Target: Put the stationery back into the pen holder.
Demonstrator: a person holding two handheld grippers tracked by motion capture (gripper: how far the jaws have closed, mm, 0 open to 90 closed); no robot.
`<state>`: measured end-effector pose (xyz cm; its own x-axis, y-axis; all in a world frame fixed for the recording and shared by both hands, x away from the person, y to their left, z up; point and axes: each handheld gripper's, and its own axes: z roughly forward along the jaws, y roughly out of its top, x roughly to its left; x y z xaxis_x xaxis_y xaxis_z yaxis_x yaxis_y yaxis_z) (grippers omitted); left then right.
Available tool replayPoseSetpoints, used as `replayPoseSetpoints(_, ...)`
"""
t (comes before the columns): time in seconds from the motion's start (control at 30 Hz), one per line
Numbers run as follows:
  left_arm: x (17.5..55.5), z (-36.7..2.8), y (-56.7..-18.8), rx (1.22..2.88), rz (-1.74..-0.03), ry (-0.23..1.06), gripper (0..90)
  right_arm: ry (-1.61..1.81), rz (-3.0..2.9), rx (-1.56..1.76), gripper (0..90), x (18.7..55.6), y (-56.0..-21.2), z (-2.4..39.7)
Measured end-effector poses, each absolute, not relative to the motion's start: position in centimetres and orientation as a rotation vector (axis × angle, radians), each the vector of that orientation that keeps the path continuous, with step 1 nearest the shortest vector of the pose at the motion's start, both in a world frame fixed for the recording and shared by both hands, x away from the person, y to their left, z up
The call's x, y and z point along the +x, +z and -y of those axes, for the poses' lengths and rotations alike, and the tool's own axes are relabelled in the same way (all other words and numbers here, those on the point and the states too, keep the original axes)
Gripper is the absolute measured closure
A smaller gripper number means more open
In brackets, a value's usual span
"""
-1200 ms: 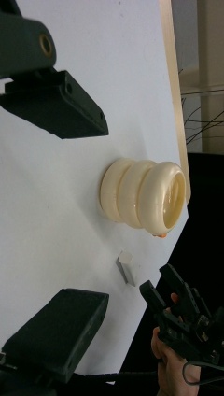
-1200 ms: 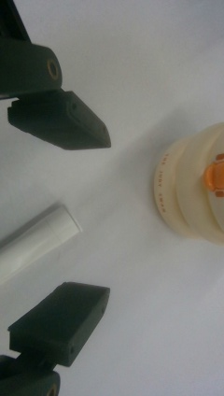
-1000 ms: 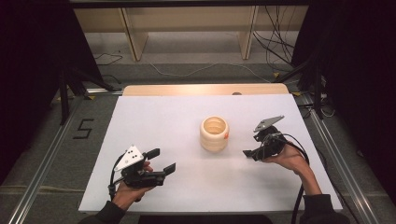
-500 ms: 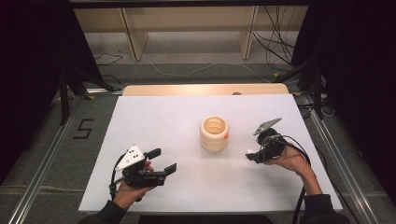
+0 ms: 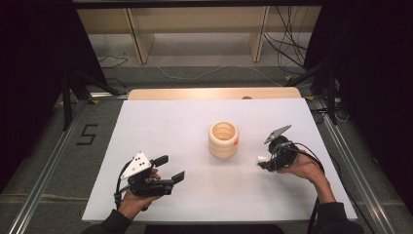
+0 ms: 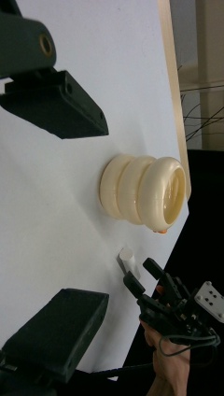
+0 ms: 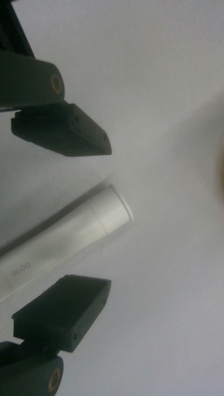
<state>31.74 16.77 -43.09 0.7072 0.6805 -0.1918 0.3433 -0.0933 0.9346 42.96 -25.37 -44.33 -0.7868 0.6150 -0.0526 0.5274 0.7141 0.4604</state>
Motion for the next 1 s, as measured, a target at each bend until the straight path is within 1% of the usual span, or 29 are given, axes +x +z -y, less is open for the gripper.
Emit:
replayPoseSetpoints(0.37, 31.7, -16.7, -43.1, 1.700, -0.823, 0.345, 15.6, 0.561, -2.742, 0.909, 37.7, 43.6, -45.6, 25.2)
replayPoseSetpoints(1.0, 31.7, -16.7, -43.1, 1.704, -0.822, 0.345, 15.6, 0.526, -2.778, 0.883, 50.7, 44.0, -46.1, 25.2)
